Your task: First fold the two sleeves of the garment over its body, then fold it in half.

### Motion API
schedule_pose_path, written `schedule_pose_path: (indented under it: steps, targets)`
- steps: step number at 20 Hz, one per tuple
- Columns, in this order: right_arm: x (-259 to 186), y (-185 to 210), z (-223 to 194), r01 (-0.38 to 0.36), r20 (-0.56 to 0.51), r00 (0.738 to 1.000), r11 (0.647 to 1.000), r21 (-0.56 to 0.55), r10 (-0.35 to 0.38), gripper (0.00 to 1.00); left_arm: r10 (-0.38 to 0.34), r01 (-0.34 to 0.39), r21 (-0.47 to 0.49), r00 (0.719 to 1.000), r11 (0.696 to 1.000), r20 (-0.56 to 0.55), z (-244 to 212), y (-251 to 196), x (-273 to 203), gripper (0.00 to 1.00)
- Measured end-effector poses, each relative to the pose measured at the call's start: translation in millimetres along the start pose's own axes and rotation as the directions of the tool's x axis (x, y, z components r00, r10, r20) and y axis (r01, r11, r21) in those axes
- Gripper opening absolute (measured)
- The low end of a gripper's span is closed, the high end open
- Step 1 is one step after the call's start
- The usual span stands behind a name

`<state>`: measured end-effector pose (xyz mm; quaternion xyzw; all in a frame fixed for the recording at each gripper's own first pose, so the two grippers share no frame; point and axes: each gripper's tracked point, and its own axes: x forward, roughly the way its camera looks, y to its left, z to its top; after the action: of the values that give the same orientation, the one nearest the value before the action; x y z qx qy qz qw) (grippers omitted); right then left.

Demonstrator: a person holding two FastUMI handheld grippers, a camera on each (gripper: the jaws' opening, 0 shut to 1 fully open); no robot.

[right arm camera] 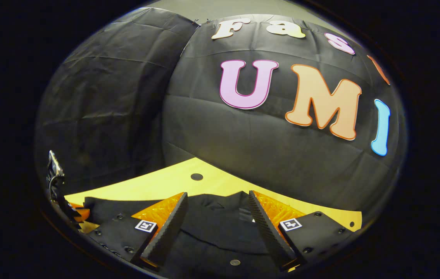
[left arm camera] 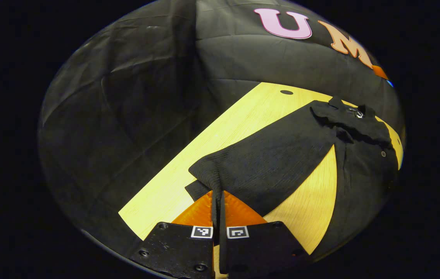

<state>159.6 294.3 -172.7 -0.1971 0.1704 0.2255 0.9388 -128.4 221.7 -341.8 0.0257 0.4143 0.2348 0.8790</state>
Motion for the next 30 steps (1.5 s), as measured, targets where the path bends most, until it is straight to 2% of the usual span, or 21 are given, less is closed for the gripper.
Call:
schedule_pose_path:
  steps: [6, 8, 9, 11, 12, 15, 17, 21, 24, 27, 30]
  targets:
    - [-74, -58, -58, 0.088, -0.037, 0.996, 0.994, 0.063, -0.085, 0.99, 0.033, -0.031, -0.06, 0.999, 0.998, 0.026, 35, 16, 2, 0.0]
    - [-102, -75, -82, 0.116, -0.062, 0.992, 0.989, 0.089, -0.11, 0.96, 0.053, -0.051, -0.042, 0.996, 0.998, 0.068, 69, 14, 6, 0.0]
    - [-115, -84, -96, 0.132, -0.08, 0.989, 0.986, 0.1, -0.124, 0.99, 0.055, -0.052, -0.031, 0.994, 0.998, 0.094, 89, 8, 6, 0.0]
    - [-143, -102, -119, 0.168, -0.105, 0.982, 0.978, 0.122, -0.155, 0.96, 0.043, -0.042, -0.009, 0.987, 0.999, 0.155, 131, -13, 3, 0.0]
    - [-157, -110, -131, 0.182, -0.113, 0.979, 0.974, 0.137, -0.167, 1.0, 0.025, -0.026, 0.002, 0.982, 1.0, 0.189, 154, -32, 1, 0.0]
    - [-193, -139, -170, 0.236, -0.16, 0.964, 0.96, 0.154, -0.211, 0.99, -0.067, 0.054, 0.055, 0.962, 0.997, 0.266, 205, -105, -7, 0.0]
    - [-213, -160, -193, 0.277, -0.197, 0.95, 0.946, 0.172, -0.242, 1.0, -0.149, 0.123, 0.1, 0.935, 0.987, 0.322, 233, -165, -12, 0.0]
    - [-247, -186, -218, 0.337, -0.223, 0.934, 0.896, 0.289, -0.279, 0.99, -0.314, 0.251, 0.219, 0.889, 0.943, 0.332, 242, -290, -23, 0.0]
    - [-264, -201, -235, 0.381, -0.24, 0.918, 0.869, 0.316, -0.315, 0.99, -0.423, 0.352, 0.262, 0.852, 0.899, 0.309, 238, -378, -34, 0.0]
    - [-280, -216, -249, 0.415, -0.263, 0.902, 0.853, 0.317, -0.342, 0.99, -0.496, 0.411, 0.308, 0.82, 0.858, 0.286, 233, -455, -48, 0.0]
    - [-291, -227, -260, 0.448, -0.278, 0.886, 0.838, 0.312, -0.371, 0.99, -0.55, 0.453, 0.354, 0.796, 0.819, 0.254, 212, -513, -55, 0.0]
